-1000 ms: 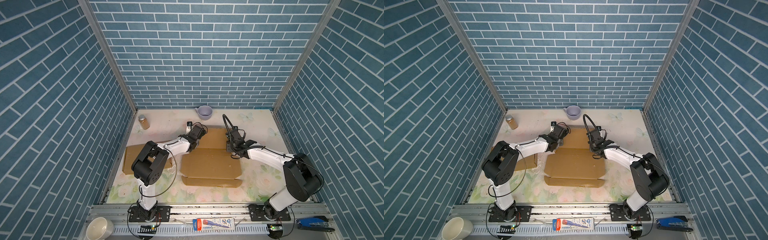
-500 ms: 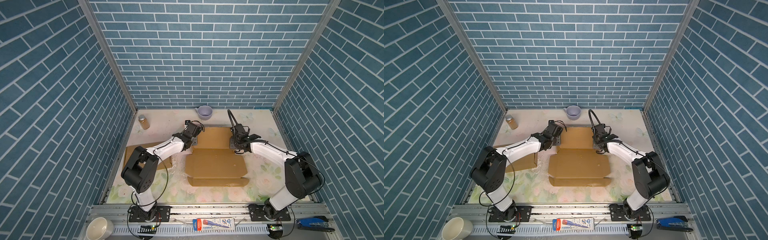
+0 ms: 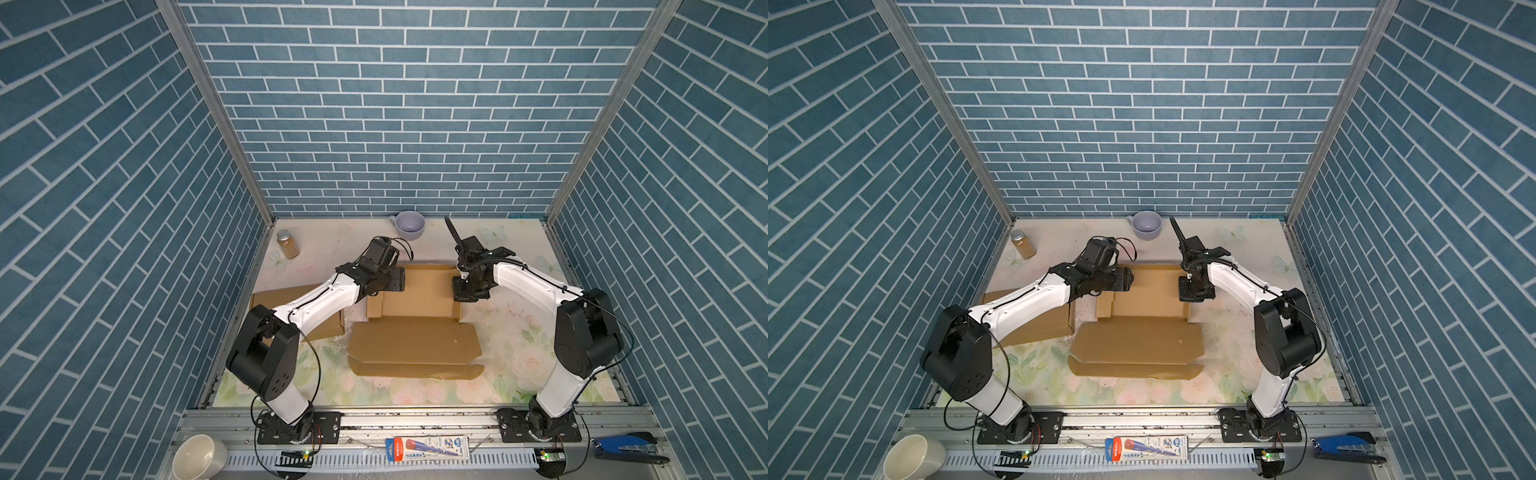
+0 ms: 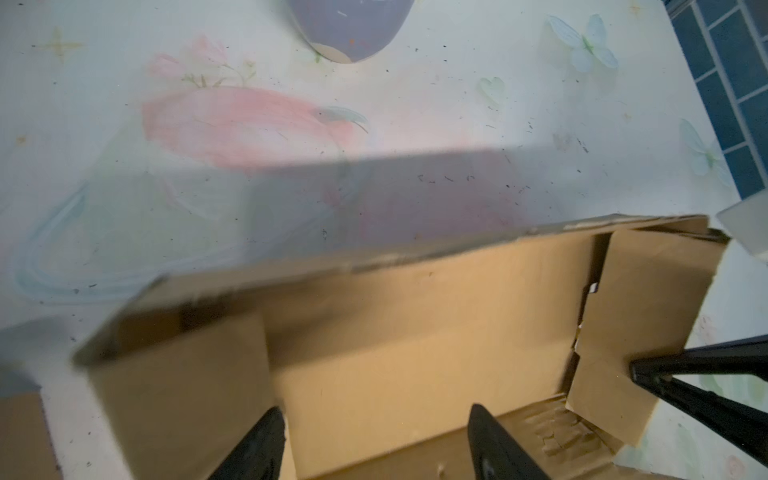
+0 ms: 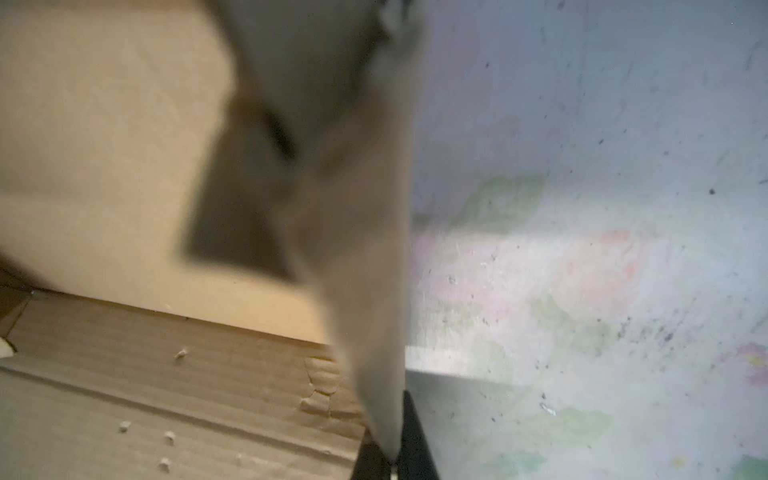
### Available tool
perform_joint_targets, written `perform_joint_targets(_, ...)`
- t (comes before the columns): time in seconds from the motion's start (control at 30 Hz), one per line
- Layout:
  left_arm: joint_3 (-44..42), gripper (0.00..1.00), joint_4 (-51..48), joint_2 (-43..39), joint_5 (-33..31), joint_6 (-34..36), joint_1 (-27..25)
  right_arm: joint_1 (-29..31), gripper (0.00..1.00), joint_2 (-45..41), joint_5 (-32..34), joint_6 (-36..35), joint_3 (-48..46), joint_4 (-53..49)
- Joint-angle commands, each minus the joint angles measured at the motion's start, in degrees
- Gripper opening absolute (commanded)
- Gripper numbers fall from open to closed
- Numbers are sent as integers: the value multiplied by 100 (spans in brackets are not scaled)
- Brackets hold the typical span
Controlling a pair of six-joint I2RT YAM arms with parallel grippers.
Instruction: Fold the paper box
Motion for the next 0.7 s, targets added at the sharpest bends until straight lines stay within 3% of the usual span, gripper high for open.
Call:
perform_joint_targets(0.0, 250, 71, -455, -357, 302, 301, 129, -8, 0, 200, -153, -752, 467, -1304)
perform_joint_targets(0.23, 388, 72, -944, -663, 958, 1104, 601, -5, 0, 713, -246, -1989, 1158, -2506)
perform_joint_targets(0.4, 539, 74, -1144, -233, 1488, 1754, 625, -2, 0, 1450, -348, -2122, 2004, -2793)
perform_joint_targets(0.67, 617, 76, -1094, 354, 2169, 2273, 620, 3, 24, 2317, -157, -2078, 2870, -2880)
